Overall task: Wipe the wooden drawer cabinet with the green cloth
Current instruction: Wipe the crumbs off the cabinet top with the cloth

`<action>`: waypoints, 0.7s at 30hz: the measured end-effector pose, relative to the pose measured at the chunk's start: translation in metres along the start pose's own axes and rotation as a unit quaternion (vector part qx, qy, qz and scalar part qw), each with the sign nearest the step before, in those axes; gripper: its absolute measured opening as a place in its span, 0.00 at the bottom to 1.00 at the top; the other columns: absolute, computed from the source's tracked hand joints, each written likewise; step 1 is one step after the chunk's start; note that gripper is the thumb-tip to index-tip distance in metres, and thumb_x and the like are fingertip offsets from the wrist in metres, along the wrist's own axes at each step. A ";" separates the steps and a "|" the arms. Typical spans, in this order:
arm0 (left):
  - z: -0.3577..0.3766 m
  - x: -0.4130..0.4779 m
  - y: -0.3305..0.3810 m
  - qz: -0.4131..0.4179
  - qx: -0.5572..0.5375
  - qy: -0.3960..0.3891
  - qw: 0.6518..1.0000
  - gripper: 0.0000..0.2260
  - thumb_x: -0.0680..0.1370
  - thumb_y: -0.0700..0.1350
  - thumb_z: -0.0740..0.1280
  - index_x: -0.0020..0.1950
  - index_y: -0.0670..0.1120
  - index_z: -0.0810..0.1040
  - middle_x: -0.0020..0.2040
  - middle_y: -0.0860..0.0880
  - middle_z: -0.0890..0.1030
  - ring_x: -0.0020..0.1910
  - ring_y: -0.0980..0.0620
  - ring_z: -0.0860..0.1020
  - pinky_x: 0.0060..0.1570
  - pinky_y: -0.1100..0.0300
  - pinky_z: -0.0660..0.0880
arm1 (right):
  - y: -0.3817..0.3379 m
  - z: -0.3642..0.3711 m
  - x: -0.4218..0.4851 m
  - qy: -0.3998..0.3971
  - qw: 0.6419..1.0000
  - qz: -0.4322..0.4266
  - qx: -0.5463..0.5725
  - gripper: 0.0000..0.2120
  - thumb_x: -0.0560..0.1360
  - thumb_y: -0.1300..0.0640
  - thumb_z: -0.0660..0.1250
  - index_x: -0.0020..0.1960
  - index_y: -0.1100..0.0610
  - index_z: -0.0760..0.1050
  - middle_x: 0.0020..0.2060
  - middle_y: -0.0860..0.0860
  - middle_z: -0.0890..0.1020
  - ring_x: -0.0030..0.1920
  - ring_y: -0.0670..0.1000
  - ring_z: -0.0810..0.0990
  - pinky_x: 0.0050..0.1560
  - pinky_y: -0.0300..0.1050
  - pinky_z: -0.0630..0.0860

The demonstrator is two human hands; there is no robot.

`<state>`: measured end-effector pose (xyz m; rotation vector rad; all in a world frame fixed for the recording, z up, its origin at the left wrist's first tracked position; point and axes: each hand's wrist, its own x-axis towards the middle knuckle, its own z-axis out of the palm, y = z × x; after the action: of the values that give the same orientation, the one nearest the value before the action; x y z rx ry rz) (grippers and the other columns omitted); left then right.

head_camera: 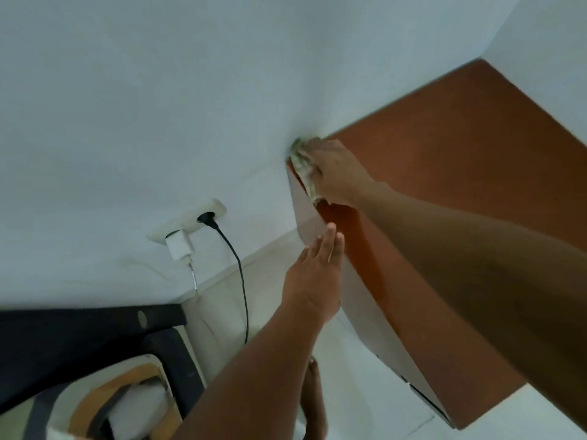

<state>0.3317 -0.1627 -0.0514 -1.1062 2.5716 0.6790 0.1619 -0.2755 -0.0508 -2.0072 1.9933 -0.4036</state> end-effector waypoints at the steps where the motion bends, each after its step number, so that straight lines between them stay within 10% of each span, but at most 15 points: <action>1: 0.001 0.000 -0.001 0.004 -0.002 -0.002 1.000 0.41 0.82 0.37 0.60 0.81 0.47 0.31 0.80 0.51 0.28 0.83 0.49 0.39 0.81 0.54 0.47 | -0.001 0.010 0.001 -0.024 0.999 -0.025 -0.027 0.24 0.79 0.59 0.59 0.75 0.60 0.70 0.74 0.58 0.72 0.76 0.60 0.67 0.77 0.52 0.60; 11: -0.003 0.000 -0.002 0.022 0.018 -0.008 1.000 0.39 0.82 0.38 0.60 0.83 0.45 0.35 0.84 0.46 0.36 0.83 0.47 0.40 0.79 0.55 0.42 | 0.037 0.019 -0.069 -0.077 0.995 -0.056 -0.039 0.26 0.83 0.50 0.46 0.81 0.51 0.58 0.81 0.50 0.58 0.82 0.51 0.51 0.80 0.56 0.53; 21: -0.007 -0.002 0.011 -0.009 0.069 -0.032 0.997 0.40 0.80 0.37 0.61 0.83 0.45 0.37 0.83 0.48 0.34 0.83 0.48 0.45 0.81 0.54 0.50 | 0.033 0.013 -0.263 -0.086 0.996 -0.005 0.004 0.37 0.76 0.62 0.68 0.81 0.50 0.56 0.81 0.49 0.57 0.82 0.52 0.51 0.80 0.58 0.56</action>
<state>0.3244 -0.1587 -0.0413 -1.0458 2.5077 0.5152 0.1346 -0.0129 -0.0750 -1.9755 1.8752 -0.2321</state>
